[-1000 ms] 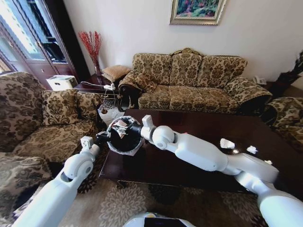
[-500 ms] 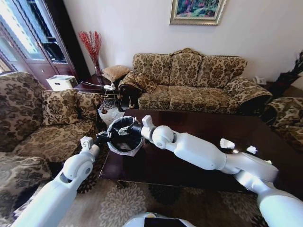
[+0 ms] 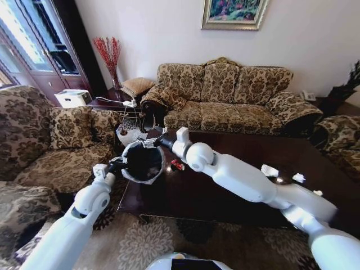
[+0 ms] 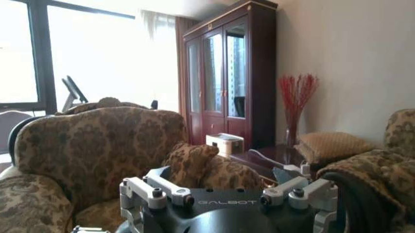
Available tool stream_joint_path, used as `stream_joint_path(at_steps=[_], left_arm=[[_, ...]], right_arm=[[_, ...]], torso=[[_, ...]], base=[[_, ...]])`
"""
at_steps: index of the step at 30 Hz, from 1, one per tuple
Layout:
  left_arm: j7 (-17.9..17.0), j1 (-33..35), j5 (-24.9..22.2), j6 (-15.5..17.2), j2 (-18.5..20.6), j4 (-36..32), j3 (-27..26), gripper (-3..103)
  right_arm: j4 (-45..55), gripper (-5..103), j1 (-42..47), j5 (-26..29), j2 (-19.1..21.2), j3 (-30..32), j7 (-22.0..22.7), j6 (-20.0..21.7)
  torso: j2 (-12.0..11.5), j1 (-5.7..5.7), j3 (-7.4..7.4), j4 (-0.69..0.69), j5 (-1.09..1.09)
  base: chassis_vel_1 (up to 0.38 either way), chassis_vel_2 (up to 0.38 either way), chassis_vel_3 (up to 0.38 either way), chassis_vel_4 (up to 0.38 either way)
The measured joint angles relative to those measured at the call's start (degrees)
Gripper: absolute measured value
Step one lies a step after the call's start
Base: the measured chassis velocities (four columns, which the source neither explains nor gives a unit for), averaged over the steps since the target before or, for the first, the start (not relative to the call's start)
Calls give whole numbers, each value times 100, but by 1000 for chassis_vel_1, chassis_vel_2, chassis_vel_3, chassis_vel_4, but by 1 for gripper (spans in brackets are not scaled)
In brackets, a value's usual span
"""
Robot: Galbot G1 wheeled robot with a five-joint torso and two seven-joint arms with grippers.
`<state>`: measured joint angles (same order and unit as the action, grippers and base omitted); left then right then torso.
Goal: Move to the front of the table and place the trash on the table into the trash bin.
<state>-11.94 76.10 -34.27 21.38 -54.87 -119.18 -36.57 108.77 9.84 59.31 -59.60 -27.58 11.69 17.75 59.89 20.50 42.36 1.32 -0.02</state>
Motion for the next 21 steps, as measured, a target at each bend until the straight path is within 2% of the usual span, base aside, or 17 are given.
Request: stream_joint_path(at_steps=[2,4,12,14,15,17,21], left_arm=[[10,39,2,-10,-24,-1,-45,0],[-1,73,7,-9,-56,-29,-84,0],[-192,178,108,8,-205,-124,-334,0],[-298,289,235,55,-329,-169,-555,0],[-298,289,235,55,-329,-169,-555,0],[-323,438,439,49,-467,-200,-736,0],[-329,613,567,32,-626,-281,-849,0]], right_arm=[[95,100,175,10,166,335,-2,15],[127,100,339,10,301,608,-6,30],[215,100,1118,-245,615,1264,87,124],[273,100,1803,-642,724,1675,94,154],[273,100,1803,-642,724,1675,94,154],[370,100,2523,-1145,835,2198,0,207],[484,100,3169,-1584,944,2526,-64,121]], torso=[[0,-1,0,-4,3],[0,-1,0,-2,3],[0,0,0,-2,2],[0,0,0,2,4],[0,0,0,2,4],[0,0,0,-2,4],[0,-1,0,-2,4]], base=[[0,0,0,0],[0,0,0,0],[0,0,0,0],[0,0,0,0],[0,0,0,0],[0,0,0,0],[0,0,0,0]])
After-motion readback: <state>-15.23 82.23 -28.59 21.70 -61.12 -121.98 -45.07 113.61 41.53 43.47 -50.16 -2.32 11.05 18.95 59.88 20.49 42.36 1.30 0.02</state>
